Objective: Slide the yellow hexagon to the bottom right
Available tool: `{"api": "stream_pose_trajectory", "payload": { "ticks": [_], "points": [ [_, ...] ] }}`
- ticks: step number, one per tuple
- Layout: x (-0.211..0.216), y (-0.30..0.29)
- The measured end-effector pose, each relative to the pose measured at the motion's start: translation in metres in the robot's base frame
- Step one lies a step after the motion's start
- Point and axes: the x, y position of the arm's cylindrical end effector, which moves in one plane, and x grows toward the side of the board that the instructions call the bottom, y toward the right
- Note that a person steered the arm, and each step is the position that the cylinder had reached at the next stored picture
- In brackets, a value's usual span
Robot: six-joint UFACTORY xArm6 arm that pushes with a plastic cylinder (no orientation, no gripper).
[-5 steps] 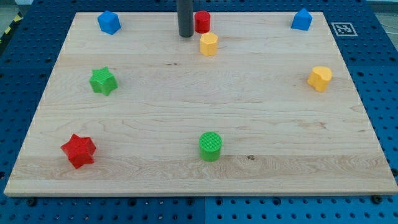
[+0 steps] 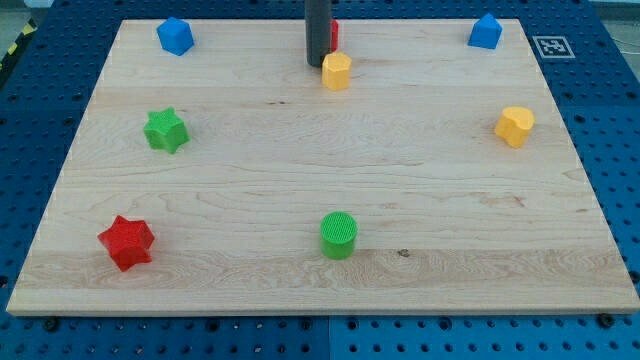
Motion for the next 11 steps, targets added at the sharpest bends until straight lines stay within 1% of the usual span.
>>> {"api": "stream_pose_trajectory", "payload": {
  "ticks": [2, 4, 5, 6, 7, 8, 9, 10, 11],
  "points": [
    [0.004, 0.012],
    [0.022, 0.021],
    [0.043, 0.032],
    [0.075, 0.044],
    [0.113, 0.067],
    [0.123, 0.096],
    [0.086, 0.097],
    [0.092, 0.121],
    [0.13, 0.125]
  ]
}}
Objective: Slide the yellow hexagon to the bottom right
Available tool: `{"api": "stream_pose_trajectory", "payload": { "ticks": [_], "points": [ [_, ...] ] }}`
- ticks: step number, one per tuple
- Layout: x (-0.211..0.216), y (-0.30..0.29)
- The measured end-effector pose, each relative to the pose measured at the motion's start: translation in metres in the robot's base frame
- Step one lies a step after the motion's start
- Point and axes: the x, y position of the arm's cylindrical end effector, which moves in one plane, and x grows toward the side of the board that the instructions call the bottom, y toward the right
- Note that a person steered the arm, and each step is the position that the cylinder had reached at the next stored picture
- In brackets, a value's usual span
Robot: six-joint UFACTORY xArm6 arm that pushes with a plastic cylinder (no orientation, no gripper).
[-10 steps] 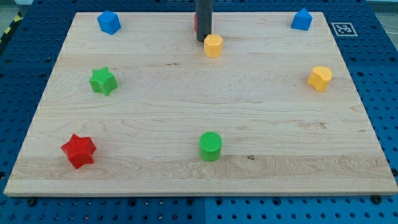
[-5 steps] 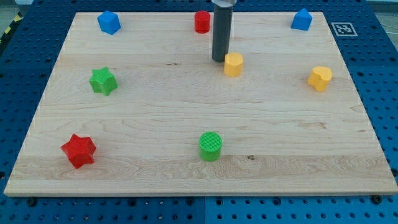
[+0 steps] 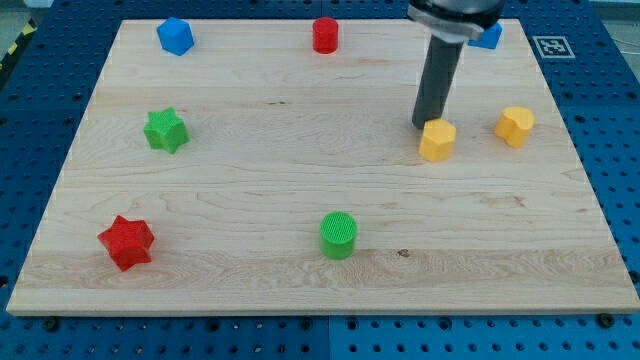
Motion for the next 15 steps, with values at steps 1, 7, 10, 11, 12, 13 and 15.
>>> {"api": "stream_pose_trajectory", "payload": {
  "ticks": [1, 7, 10, 11, 12, 13, 15],
  "points": [
    [0.04, 0.005],
    [0.091, 0.021],
    [0.106, 0.033],
    [0.106, 0.058],
    [0.103, 0.058],
    [0.078, 0.074],
    [0.077, 0.099]
  ]
}}
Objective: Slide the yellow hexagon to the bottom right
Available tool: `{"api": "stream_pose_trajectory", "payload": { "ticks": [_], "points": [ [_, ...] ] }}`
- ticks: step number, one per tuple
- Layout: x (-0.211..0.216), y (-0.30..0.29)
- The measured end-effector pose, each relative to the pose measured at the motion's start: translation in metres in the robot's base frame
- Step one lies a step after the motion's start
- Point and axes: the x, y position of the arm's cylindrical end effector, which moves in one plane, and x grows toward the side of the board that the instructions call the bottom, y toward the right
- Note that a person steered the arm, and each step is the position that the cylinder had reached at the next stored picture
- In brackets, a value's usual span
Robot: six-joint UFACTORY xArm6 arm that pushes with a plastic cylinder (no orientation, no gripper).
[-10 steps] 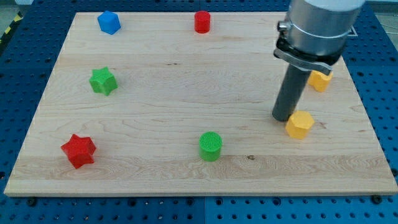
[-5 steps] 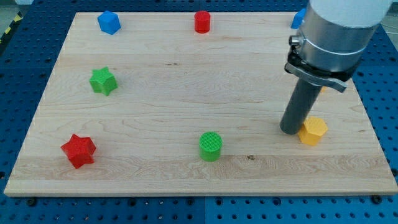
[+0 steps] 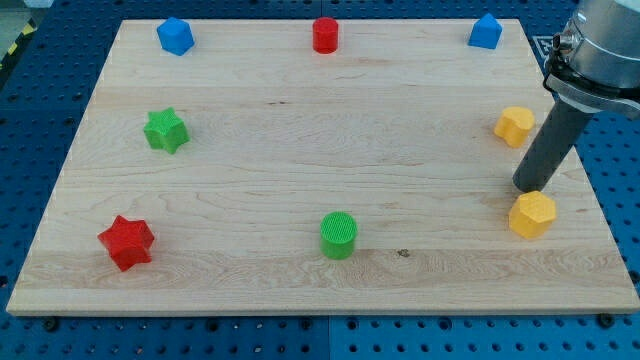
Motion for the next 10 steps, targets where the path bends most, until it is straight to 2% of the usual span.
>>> {"api": "stream_pose_trajectory", "payload": {
  "ticks": [3, 5, 10],
  "points": [
    [0.005, -0.034],
    [0.022, -0.029],
    [0.024, 0.002]
  ]
}}
